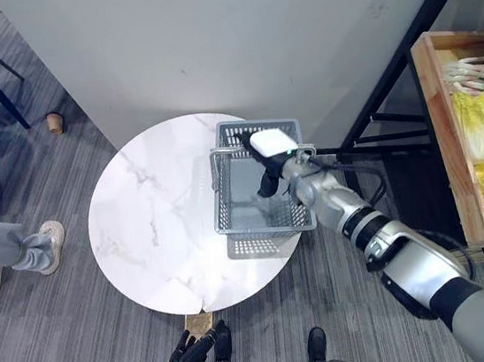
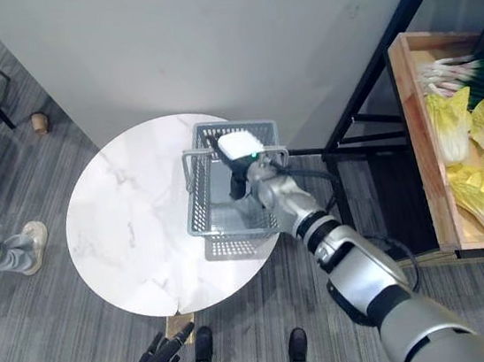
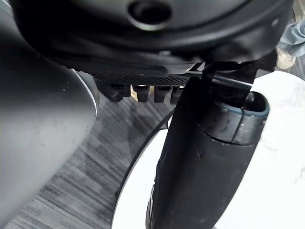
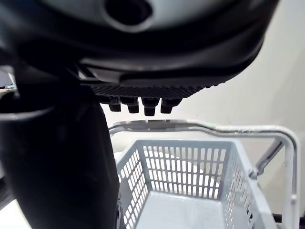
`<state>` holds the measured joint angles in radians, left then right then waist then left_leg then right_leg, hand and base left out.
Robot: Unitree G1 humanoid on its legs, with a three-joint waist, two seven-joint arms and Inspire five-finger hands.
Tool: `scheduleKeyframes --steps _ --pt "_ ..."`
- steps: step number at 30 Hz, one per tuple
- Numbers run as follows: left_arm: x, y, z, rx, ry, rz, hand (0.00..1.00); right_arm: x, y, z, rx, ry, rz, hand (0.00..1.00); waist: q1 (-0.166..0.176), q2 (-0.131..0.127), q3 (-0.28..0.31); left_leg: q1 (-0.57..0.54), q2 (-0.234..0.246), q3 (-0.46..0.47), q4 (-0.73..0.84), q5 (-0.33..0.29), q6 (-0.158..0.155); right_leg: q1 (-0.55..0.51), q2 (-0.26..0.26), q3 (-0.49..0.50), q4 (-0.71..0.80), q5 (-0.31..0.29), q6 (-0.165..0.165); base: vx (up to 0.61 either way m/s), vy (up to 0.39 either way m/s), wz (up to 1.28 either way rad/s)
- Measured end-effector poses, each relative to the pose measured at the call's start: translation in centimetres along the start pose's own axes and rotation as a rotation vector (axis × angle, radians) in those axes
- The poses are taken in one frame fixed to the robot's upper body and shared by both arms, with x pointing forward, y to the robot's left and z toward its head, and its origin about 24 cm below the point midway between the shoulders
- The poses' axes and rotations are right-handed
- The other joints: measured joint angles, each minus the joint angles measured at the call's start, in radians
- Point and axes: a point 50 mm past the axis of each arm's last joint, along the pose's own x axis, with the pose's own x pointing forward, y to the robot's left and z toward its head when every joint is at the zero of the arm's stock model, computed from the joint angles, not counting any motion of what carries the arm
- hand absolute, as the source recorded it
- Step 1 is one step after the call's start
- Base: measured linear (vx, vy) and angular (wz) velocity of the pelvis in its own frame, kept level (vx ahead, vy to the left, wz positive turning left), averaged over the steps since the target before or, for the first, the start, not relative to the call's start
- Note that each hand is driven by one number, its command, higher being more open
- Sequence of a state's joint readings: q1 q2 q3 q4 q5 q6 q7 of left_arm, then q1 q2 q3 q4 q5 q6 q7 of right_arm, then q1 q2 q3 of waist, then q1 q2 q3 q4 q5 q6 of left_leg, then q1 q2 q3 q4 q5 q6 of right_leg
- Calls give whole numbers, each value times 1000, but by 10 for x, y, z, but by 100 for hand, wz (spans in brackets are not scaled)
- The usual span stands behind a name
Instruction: Pick vegetable in the basket
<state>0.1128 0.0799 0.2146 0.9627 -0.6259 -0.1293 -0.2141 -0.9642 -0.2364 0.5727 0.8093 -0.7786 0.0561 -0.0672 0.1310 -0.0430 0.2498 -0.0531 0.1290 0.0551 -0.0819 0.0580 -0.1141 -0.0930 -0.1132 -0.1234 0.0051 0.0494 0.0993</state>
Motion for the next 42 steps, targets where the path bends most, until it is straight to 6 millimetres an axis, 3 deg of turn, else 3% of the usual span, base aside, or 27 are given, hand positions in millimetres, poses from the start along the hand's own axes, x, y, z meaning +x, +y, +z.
scheduleKeyframes --steps 6,10,21,26,33,34,42 --pt "2 -5 2 -10 -4 -32 100 7 -50 -19 -50 31 -118 100 5 9 28 -5 9 13 2 0 0 -12 10 16 0 4 -6 13 7 -7" --pt "5 -15 13 -27 -48 -81 100 7 -72 -29 -47 51 -180 100 5 16 36 -24 11 19 12 -1 0 -31 13 24 0 10 -11 -1 15 -5" --pt "8 -29 12 -8 -38 -148 100 3 -81 -43 -46 42 -188 100 14 53 79 -40 14 39 50 -15 2 -45 17 52 0 25 -12 -15 15 -6" --pt "8 -30 13 -11 -40 -154 100 3 -80 -40 -47 28 -179 100 28 67 88 -54 21 36 58 -15 2 -53 24 50 -2 27 -15 0 0 0" --pt "9 -34 14 -19 -47 -171 100 10 -83 -23 -58 -12 -158 100 35 88 113 -84 21 16 71 -15 1 -66 24 35 -2 30 -17 -4 13 6" --pt "10 -35 15 -19 -49 -173 100 11 -84 -20 -70 -16 -153 0 35 91 117 -90 21 13 74 -14 1 -68 23 30 -2 30 -17 -18 14 13" --pt "12 -44 17 -16 -57 -207 100 16 -81 -17 -123 28 -61 0 52 104 141 -117 21 -9 78 -8 -3 -82 23 9 -3 29 -17 -7 11 7"
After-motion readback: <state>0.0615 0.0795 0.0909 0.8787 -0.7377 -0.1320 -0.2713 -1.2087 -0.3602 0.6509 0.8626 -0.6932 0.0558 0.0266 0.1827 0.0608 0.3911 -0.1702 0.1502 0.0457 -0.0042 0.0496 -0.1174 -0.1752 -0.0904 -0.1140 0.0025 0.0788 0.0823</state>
